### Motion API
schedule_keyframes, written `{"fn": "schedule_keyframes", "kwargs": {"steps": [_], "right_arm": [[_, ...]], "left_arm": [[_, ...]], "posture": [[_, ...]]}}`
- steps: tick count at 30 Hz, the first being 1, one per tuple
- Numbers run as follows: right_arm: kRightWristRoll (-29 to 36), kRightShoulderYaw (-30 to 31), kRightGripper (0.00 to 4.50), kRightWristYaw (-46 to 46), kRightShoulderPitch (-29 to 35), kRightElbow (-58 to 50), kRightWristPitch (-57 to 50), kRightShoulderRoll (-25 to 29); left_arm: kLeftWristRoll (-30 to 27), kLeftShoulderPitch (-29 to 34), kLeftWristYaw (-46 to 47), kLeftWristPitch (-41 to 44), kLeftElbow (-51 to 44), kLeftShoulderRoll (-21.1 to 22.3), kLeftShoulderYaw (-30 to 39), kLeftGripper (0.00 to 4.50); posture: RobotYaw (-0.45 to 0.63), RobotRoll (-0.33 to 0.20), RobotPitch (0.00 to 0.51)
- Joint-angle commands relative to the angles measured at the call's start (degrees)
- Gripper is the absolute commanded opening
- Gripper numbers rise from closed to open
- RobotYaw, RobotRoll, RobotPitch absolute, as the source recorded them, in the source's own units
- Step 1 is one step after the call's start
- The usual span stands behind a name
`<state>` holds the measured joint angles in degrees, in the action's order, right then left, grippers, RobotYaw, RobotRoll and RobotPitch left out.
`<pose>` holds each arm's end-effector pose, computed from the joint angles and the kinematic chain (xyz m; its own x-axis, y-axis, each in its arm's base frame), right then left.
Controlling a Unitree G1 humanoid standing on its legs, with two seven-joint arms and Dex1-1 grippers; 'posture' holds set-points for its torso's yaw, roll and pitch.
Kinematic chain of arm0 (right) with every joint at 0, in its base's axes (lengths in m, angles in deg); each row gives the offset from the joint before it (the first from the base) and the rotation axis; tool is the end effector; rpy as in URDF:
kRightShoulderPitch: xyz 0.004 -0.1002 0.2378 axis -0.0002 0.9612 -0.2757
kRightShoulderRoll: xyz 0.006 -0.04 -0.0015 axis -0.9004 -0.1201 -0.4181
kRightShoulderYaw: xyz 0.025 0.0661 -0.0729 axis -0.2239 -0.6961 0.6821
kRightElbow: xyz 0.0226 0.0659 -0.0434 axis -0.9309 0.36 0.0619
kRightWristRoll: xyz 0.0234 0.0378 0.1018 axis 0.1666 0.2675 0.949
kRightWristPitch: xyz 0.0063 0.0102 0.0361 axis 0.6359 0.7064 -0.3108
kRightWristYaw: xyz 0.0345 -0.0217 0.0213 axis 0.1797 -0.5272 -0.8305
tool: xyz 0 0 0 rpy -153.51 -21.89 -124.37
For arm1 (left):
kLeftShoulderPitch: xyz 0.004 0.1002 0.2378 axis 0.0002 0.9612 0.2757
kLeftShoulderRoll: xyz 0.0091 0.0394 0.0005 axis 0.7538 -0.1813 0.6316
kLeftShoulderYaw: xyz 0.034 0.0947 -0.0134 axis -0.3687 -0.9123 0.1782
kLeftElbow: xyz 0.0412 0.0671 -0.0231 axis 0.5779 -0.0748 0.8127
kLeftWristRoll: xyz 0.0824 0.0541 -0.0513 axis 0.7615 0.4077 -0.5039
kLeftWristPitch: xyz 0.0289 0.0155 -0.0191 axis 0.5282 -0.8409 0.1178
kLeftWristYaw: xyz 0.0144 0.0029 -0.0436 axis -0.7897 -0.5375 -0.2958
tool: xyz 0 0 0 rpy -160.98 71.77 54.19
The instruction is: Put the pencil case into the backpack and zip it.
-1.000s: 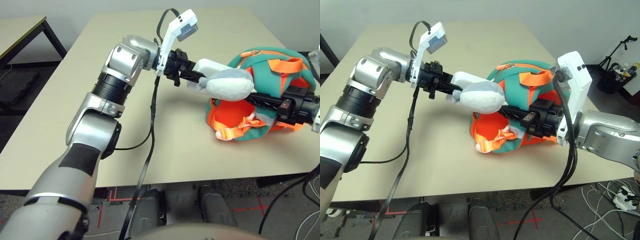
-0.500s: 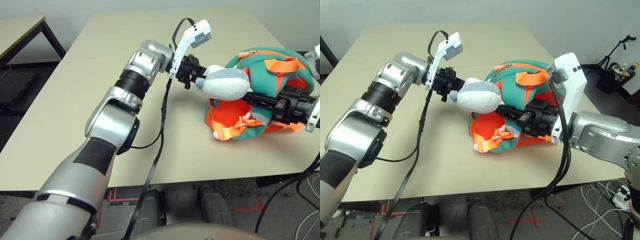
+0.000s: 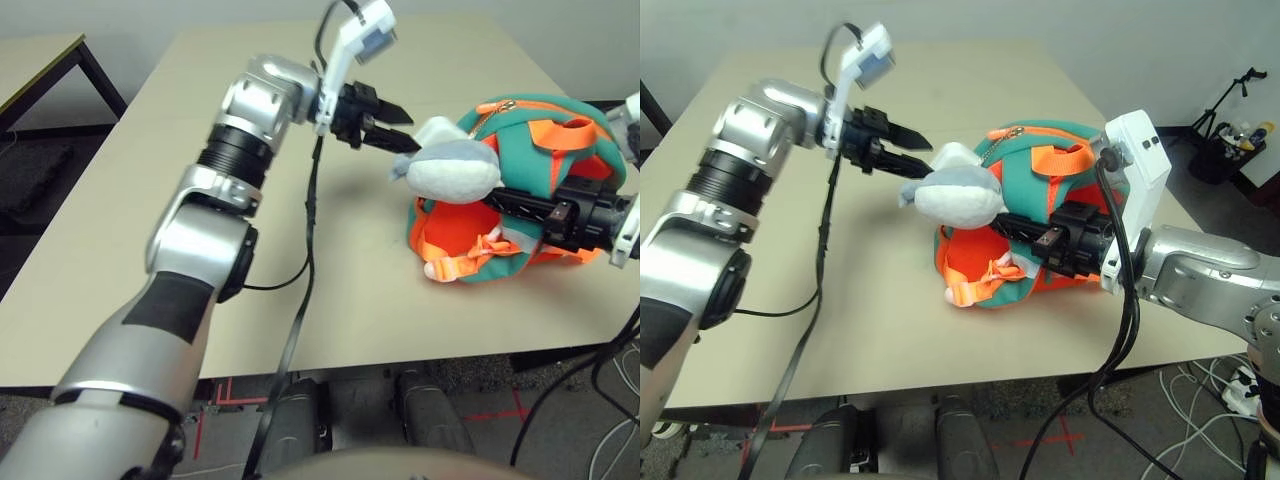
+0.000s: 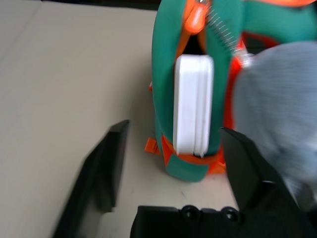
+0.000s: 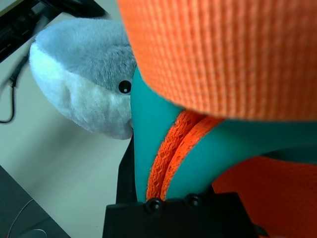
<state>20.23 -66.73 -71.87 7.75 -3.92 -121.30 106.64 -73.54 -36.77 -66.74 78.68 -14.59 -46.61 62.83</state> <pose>0.1933 -0.2291 0.2610 0.6491 0.7201 -0.2452 -0.7113 0.6888 0.1400 0.3563 0.1393 0.3264 0.1531 -0.9296 -0.3354 0.9813 0.1030 0.1625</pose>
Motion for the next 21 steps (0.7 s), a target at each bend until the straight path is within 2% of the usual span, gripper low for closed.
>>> {"fn": "schedule_keyframes", "kwargs": {"steps": [1, 4, 9, 17, 21], "right_arm": [[-0.19, -0.13, 0.15, 1.21, 0.09, -0.99, -0.41, -0.15], [-0.82, 0.43, 0.15, 1.80, -0.36, -0.58, -0.44, -0.37], [-1.47, 1.02, 0.15, 2.29, -1.02, -0.28, -0.48, -0.77], [-1.71, 0.46, 0.15, 2.09, -0.71, -0.62, -0.89, -1.01], [-1.30, 0.28, 0.15, 1.26, -0.55, -1.11, -0.74, -1.36]], "left_arm": [[-2.49, 0.73, -1.41, 5.97, -5.45, 2.92, 1.06, 4.50], [-3.49, 0.67, -0.57, 7.96, -6.57, 4.64, 2.00, 4.50], [-3.62, 2.09, -0.60, 6.69, -4.76, 5.07, 1.62, 2.95], [-1.47, -0.54, 1.60, -2.32, 11.74, -2.65, 1.91, 0.12], [0.01, -1.67, 2.48, -6.99, 18.14, -5.86, 1.80, 0.00]], "posture": [[-0.08, 0.000, 0.092], [-0.07, 0.000, 0.093], [-0.07, 0.000, 0.090], [-0.09, 0.000, 0.087], [-0.12, 0.000, 0.087]]}}
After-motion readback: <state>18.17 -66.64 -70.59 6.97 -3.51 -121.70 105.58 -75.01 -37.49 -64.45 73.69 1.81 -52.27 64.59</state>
